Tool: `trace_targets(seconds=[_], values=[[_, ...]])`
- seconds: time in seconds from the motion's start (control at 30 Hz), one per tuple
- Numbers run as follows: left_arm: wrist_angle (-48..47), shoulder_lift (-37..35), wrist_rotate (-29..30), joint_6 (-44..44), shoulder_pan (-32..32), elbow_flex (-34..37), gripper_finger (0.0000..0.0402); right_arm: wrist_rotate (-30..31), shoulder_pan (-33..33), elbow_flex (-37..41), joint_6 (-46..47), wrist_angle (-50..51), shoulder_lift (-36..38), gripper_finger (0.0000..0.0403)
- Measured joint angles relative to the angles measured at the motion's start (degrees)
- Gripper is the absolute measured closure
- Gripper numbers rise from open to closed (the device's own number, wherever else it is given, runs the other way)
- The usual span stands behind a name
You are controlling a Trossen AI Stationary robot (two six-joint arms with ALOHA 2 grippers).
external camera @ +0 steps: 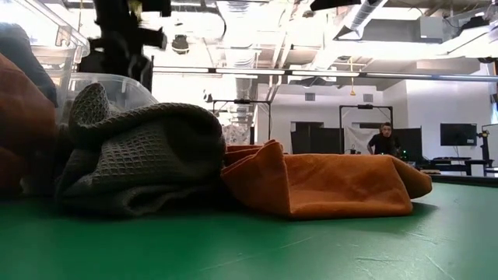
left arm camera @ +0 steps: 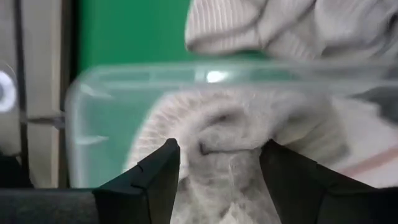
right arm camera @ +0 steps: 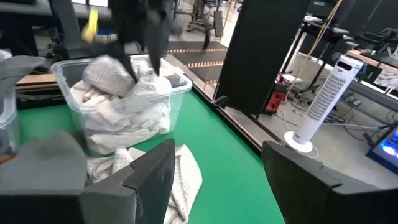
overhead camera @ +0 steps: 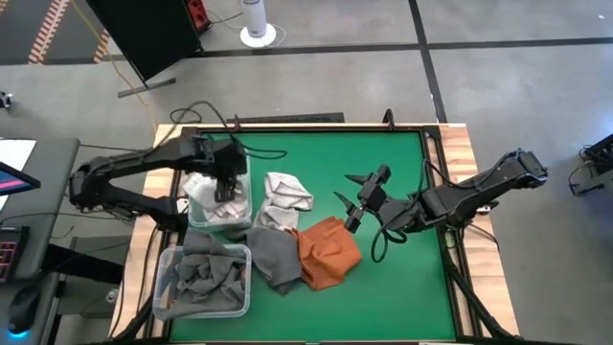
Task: Sort towels by color in basket
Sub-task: Put the dark white towel into the top transparent bin
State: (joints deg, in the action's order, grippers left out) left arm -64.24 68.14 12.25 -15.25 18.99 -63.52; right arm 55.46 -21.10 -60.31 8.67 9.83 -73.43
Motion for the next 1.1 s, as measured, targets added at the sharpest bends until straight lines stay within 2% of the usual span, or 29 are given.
trace_targets(seconds=[0.13,0.23,0.4,0.63,0.77,0.87,0.97,1.1], values=[[-1.8,-0.1,0.0,-0.1,-1.1,-6.1,0.0191,0.0,-0.3,0.0,-0.1,0.1,0.0,0.0133],[-1.4,-0.4,0.0,-0.2,-1.6,-5.5,0.0191,0.0,-0.3,0.0,-0.1,0.2,0.0,0.0133],[1.6,-0.4,0.4,-0.2,-1.4,3.6,0.0191,0.0,-0.5,0.0,-0.1,0.2,0.0,0.0133],[15.6,-0.5,0.6,0.1,0.1,20.7,0.0191,-0.1,-0.8,0.0,-0.1,-0.4,0.0,0.0133],[18.4,-0.6,0.5,-0.2,0.7,24.0,0.0191,0.0,-0.6,0.0,-0.3,-1.0,0.0,0.0133],[14.2,-0.4,0.6,-0.7,0.7,20.7,0.0191,-0.1,-0.5,0.0,-1.0,-1.8,0.0,0.0133],[7.1,-0.3,1.5,-2.1,0.7,12.8,0.0191,-0.1,-0.5,0.0,-1.1,-1.7,0.0,0.0133],[2.0,-0.4,3.3,-1.8,0.7,0.9,0.0191,-0.1,-0.5,0.0,-1.2,-1.6,0.0,0.0133]])
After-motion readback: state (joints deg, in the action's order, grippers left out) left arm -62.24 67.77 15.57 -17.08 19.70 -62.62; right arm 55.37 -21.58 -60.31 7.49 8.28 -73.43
